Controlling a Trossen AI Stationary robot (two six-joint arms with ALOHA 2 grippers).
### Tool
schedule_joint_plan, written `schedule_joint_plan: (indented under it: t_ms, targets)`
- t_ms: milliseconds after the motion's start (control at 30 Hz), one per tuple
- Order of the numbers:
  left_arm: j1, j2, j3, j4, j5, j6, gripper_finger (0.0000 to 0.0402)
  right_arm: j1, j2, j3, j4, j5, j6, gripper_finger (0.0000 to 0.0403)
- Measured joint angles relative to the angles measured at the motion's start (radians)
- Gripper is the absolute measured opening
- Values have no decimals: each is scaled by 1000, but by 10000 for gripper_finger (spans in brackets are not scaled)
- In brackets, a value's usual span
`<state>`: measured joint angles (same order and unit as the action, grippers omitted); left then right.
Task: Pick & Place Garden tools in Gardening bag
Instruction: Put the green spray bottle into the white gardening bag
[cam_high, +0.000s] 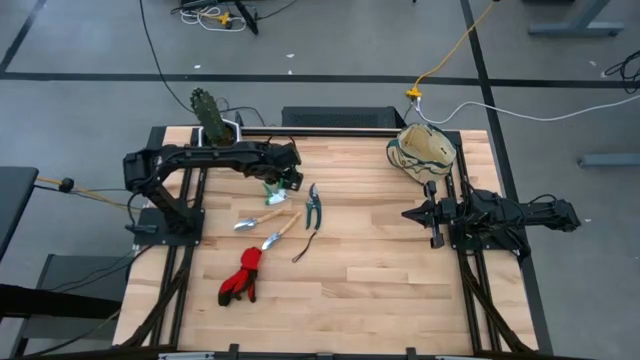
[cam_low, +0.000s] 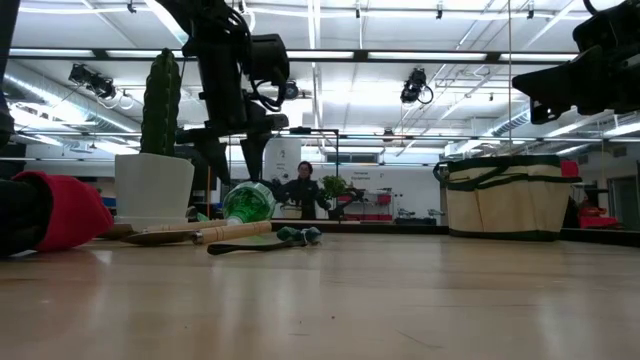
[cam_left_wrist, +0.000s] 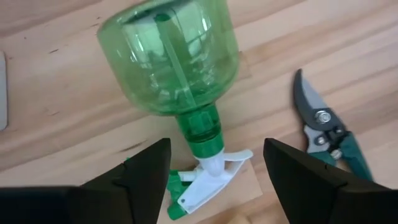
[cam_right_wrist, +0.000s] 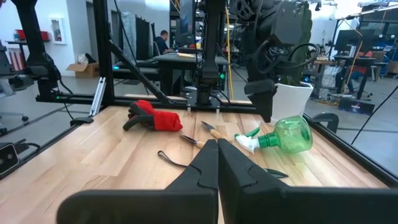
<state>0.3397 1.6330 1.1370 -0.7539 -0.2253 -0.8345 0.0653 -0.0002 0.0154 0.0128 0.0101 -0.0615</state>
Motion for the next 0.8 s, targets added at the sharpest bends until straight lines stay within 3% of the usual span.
schedule_joint_plan:
  t_ms: [800]
  targets:
    - [2, 190, 0, 61, -13, -52, 254, 0, 0, 0, 0, 0, 0, 0]
